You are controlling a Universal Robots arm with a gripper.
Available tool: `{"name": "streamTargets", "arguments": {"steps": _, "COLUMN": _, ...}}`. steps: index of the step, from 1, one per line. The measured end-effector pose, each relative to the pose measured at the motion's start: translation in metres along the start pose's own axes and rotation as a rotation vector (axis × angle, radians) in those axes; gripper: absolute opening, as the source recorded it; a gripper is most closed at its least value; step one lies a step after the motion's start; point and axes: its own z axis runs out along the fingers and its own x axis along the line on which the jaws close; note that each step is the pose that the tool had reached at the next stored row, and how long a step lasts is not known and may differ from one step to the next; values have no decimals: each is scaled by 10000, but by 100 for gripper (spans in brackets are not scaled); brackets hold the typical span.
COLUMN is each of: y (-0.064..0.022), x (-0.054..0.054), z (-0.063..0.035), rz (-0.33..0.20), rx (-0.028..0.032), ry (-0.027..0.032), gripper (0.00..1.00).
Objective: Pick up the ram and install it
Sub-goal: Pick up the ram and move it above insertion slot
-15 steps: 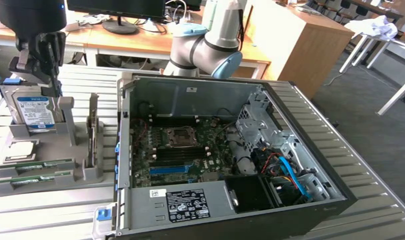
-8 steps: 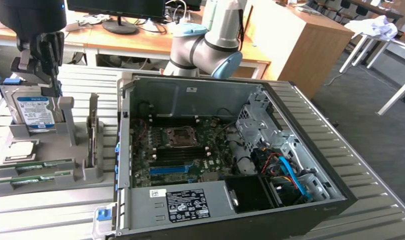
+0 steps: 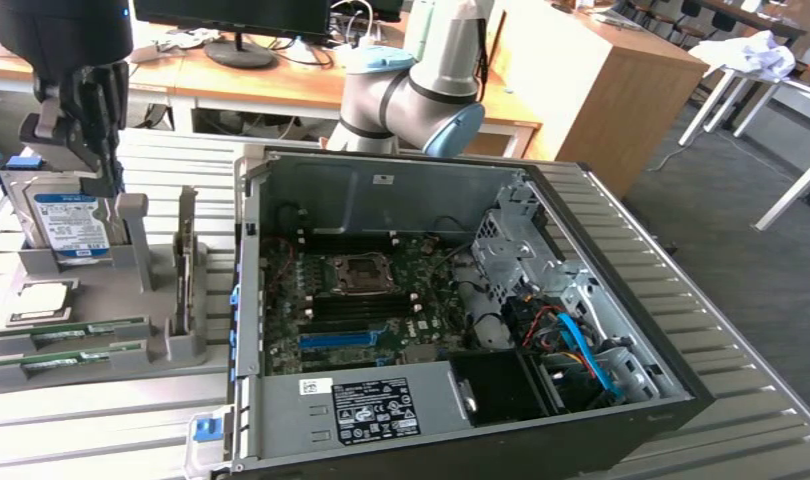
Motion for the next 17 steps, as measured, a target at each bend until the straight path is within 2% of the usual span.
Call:
{"name": "streamTargets", "arguments": {"steps": 1, "y": 0, "x": 0, "z": 0, "rz": 0, "rx": 0, "ry": 0, "gripper": 23}}
{"name": "streamTargets", "arguments": {"steps": 2, "y": 0, "x": 0, "z": 0, "rz": 0, "rx": 0, "ry": 0, "gripper": 23}}
{"name": "streamTargets", "arguments": {"steps": 4, "y": 0, "x": 0, "z": 0, "rz": 0, "rx": 0, "ry": 0, "gripper": 36}}
{"name": "streamTargets", "arguments": {"steps": 17, "y": 4, "x": 2, "z": 21, "rz": -1, "rx": 0, "ry": 0, "gripper": 36}}
